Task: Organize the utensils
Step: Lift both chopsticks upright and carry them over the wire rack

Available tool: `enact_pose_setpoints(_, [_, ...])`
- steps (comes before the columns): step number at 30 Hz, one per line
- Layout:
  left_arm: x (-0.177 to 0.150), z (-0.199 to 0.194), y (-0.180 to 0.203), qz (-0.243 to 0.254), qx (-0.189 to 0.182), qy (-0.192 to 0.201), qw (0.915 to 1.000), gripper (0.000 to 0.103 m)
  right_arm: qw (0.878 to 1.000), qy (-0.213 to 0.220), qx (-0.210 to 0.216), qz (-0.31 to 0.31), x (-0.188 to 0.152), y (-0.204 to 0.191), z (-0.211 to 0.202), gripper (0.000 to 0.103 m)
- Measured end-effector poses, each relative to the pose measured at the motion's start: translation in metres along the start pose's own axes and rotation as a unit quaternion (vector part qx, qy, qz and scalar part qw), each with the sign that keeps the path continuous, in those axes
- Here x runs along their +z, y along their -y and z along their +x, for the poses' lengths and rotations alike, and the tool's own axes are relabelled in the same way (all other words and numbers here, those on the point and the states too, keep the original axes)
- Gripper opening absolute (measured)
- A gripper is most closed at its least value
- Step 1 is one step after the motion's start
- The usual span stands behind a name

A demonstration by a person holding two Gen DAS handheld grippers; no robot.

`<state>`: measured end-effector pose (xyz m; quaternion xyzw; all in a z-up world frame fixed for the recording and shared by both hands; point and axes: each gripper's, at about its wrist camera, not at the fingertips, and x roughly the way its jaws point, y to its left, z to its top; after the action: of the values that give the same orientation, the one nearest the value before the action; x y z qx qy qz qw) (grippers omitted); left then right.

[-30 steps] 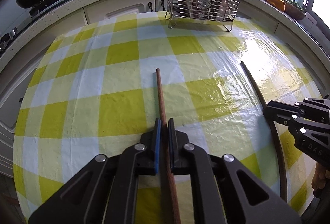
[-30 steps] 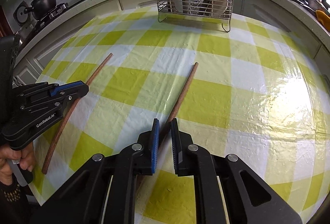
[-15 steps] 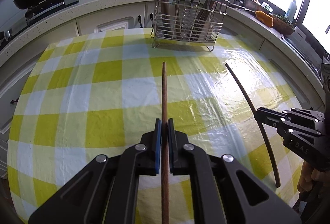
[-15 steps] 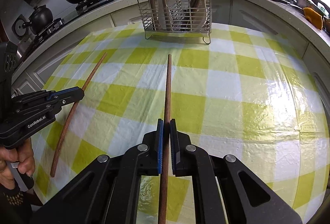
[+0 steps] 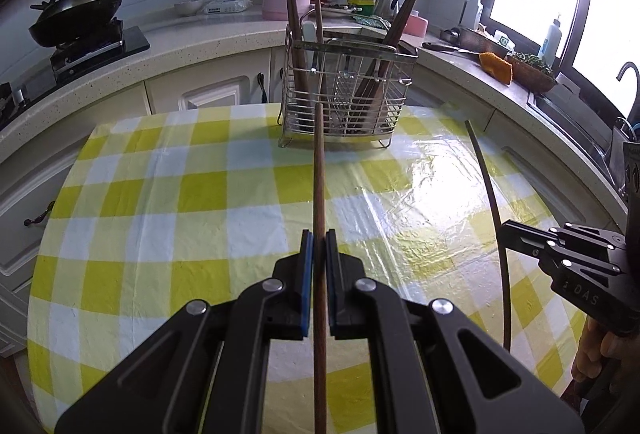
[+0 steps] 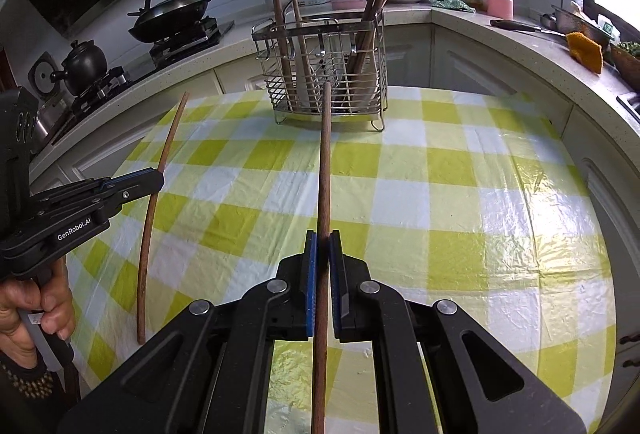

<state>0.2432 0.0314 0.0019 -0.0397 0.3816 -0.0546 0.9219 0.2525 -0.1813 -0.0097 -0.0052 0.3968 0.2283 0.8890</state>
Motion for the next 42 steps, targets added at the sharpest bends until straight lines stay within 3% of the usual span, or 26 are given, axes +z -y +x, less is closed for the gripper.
enact_pose_setpoints(20, [0.029,-0.009,0.022,0.013,0.004,0.030,0.9995,0.006,1.000,0.029,-0.006,-0.002,0.023,0.015,-0.019,0.006])
enact_pose_setpoints(42, [0.080,-0.020,0.017,0.018,-0.013,0.061,0.9979,0.006,0.999,0.043,-0.021,-0.012,0.070,0.021,-0.031,0.005])
